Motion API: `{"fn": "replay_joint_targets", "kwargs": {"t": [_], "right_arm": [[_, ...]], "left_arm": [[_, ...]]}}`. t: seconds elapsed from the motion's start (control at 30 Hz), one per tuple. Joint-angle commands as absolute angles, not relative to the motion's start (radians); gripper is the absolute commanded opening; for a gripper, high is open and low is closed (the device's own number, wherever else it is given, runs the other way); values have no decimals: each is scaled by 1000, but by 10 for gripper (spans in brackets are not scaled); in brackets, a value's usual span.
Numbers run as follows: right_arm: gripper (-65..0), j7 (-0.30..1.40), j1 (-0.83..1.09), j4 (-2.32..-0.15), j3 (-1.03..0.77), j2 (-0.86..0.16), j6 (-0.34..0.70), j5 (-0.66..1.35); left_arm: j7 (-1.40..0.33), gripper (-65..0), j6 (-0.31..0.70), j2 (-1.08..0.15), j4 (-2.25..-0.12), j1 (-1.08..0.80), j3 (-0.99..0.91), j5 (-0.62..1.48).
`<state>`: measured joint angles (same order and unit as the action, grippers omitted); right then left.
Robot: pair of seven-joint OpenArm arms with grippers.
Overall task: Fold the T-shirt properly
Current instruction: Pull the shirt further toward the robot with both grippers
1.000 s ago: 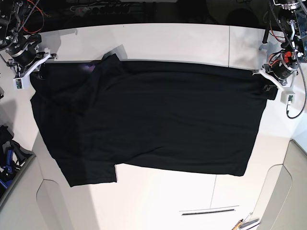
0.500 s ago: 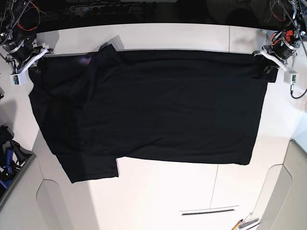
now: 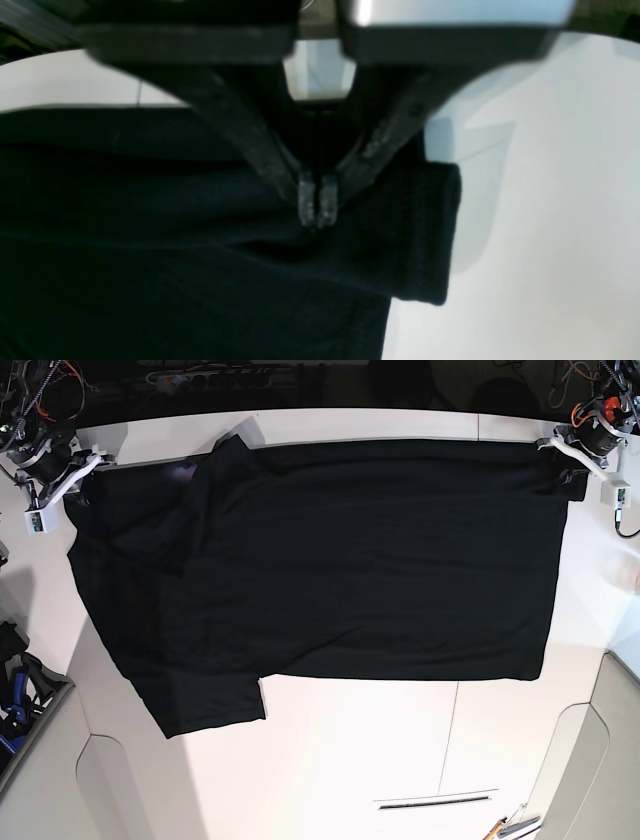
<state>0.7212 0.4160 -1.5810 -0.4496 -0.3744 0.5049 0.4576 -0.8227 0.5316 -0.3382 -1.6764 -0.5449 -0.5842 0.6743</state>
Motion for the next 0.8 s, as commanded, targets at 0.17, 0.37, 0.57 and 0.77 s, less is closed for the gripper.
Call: {"fn": "replay_joint_targets", "kwargs": {"t": [0.17, 0.37, 0.57, 0.77], "right_arm": [[-650, 764, 476, -1599, -453, -387, 505, 438], [-650, 764, 495, -1604, -453, -387, 505, 439], [-650, 783, 497, -1605, -453, -387, 505, 439], [-650, 809, 497, -1607, -453, -387, 505, 457]], "left_arm": [[-862, -650, 525, -349, -1683, -571, -591, 648], [-864, -650, 543, -349, -1683, -580, -591, 648], [-870, -650, 543, -349, -1683, -585, -603, 647], [-885, -650, 573, -350, -1683, -585, -688, 656]]}}
